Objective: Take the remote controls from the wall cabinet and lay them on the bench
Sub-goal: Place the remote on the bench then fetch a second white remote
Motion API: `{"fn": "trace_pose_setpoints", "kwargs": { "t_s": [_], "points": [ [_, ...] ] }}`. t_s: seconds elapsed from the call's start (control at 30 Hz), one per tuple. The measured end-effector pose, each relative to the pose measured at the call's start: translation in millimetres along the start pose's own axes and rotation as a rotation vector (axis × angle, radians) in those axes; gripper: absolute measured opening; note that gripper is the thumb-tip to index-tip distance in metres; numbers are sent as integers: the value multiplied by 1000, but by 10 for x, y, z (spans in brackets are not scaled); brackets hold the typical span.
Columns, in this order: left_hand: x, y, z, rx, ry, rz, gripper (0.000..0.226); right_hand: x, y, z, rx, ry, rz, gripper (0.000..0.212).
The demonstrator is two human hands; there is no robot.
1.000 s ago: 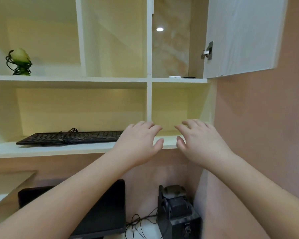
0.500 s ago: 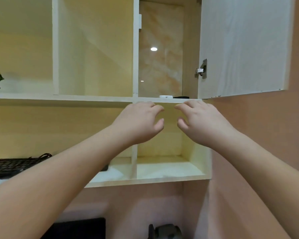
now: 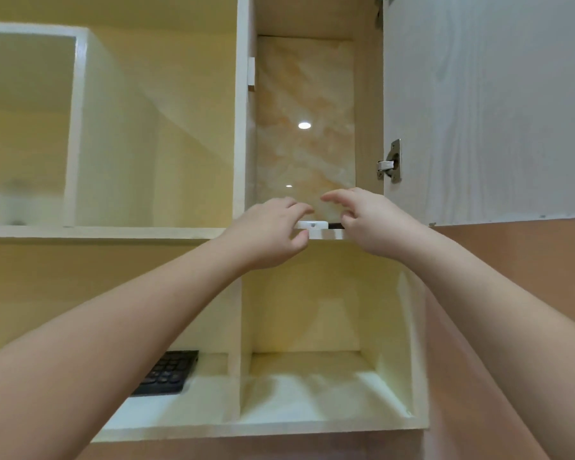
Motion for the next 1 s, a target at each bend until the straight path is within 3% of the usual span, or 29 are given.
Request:
{"fn": "trace_pose_setpoints", "kwargs": {
  "t_s": [0.27,0.47,0.77,1.0],
  "points": [
    [383,-9,-12,-205,186,-173,49,276,-137,121,107,-47,4,62],
    [370,-46,45,-157,176,-335,47,341,-179,201,158,-97,7,67],
    [207,142,-20,-177,169,-268,34,500,-155,239,163,-105,-8,62],
    [150,306,-44,-138,152,-220,27,614,-129,209,263,-160,-109,58]
  ]
}}
Point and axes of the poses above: each hand's wrist, its own x-axis towards the middle knuckle, its own y-axis out of the back of the hand, z = x × y, the point moved 2 cm from there along x, towards the middle knuckle, and after that the axes turned 1 degree about z, right-handed, at the moved point
